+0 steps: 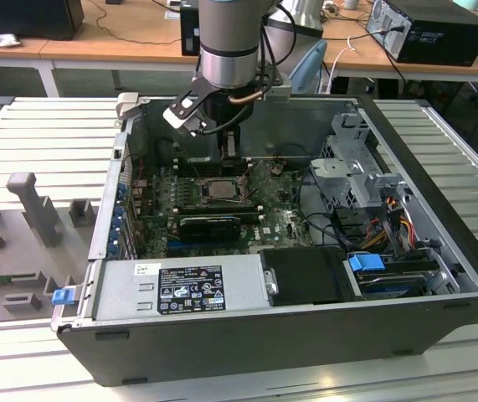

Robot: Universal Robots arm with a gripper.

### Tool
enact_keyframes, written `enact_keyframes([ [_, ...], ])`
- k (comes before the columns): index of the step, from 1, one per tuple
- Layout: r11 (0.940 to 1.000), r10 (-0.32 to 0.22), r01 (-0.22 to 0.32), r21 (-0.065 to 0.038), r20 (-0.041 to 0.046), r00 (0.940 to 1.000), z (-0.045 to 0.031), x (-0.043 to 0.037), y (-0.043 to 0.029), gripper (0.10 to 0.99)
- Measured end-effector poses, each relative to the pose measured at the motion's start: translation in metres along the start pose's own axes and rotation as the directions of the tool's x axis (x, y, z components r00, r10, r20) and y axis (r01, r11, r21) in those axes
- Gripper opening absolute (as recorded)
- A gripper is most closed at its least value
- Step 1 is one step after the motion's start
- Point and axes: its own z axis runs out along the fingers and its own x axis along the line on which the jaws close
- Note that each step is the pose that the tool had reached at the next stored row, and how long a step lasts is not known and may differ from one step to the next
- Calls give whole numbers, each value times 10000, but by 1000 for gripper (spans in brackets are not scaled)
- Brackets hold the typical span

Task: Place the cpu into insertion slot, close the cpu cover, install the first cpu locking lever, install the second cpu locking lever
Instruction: 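Close the cpu cover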

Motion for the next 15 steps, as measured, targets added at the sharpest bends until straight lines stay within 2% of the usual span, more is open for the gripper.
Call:
enact_keyframes([
  [15, 10000, -1, 1, 2, 2, 10000, -64, 3, 2, 106],
])
